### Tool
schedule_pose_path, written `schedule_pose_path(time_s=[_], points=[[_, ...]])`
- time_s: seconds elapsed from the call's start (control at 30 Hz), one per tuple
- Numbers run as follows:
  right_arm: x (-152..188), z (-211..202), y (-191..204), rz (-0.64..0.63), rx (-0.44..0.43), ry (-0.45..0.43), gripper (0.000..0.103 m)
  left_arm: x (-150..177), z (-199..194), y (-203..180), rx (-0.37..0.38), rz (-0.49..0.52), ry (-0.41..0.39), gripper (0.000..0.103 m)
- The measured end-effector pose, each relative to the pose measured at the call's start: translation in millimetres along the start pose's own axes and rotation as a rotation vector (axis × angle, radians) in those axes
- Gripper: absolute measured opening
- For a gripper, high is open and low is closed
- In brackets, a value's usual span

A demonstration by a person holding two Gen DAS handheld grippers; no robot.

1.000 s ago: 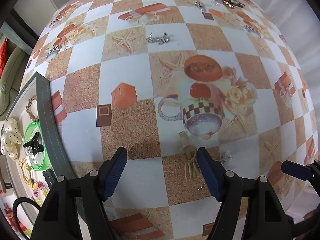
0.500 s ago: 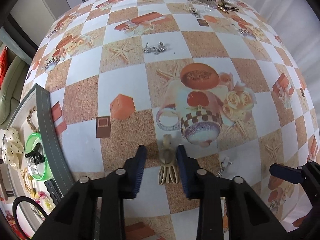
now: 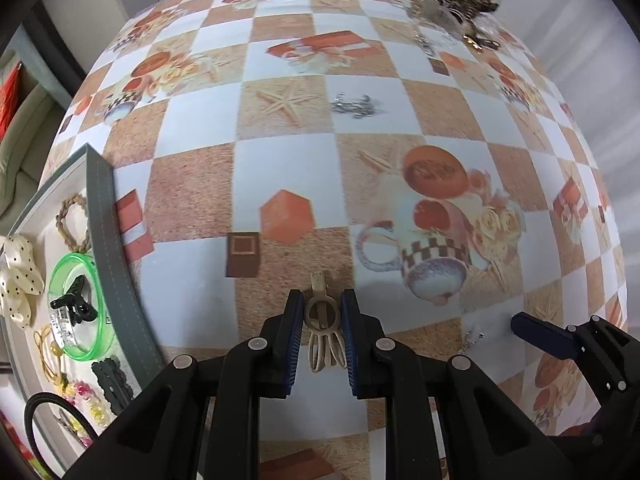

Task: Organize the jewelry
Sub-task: 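Grasp the tan hair clip with the left tool while the right tool grasps the silver charm, then carry the tan hair clip and silver charm into the tray and release both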

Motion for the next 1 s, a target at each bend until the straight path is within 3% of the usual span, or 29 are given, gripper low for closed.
schedule_pose_path(time_s=[0.13, 0.2, 0.27, 0.53, 1.0], points=[[-2.4, 0.0, 6.4, -0.044, 0.093, -0.018, 0.043, 2.7, -2.8, 5.3, 0.003, -0.004, 0.001, 0.024], [-2.4, -1.6, 8.4, -0.054, 0.091, -0.027, 0.015, 3.0, -3.1, 5.4, 0.005, -0.006, 0.001, 0.024], [-3.5, -1.7, 7.8, -0.053, 0.082, -0.02, 0.015, 3.6, -3.8, 5.6, 0.015, -0.014, 0.002, 0.024], [-6.9, -11.4, -16.8, 0.112, -0.087, 0.023, 0.015, 6.4, -19.1, 5.2, 0.053, -0.015, -0.014, 0.024], [-0.1, -30.5, -31.2, 0.165, -0.15, 0.047, 0.015, 18.0, -58.6, -3.7, 0.083, -0.004, -0.051, 0.024]])
Point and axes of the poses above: each gripper's, at about its wrist camera, not at the fingertips, and z roughly the way its jaws point, y to its left, x to its underside, the point moved 4 cm from there along z, roughly the way its jaws point, and after that the axes turned 8 degrees about x, right-handed, at the moved point
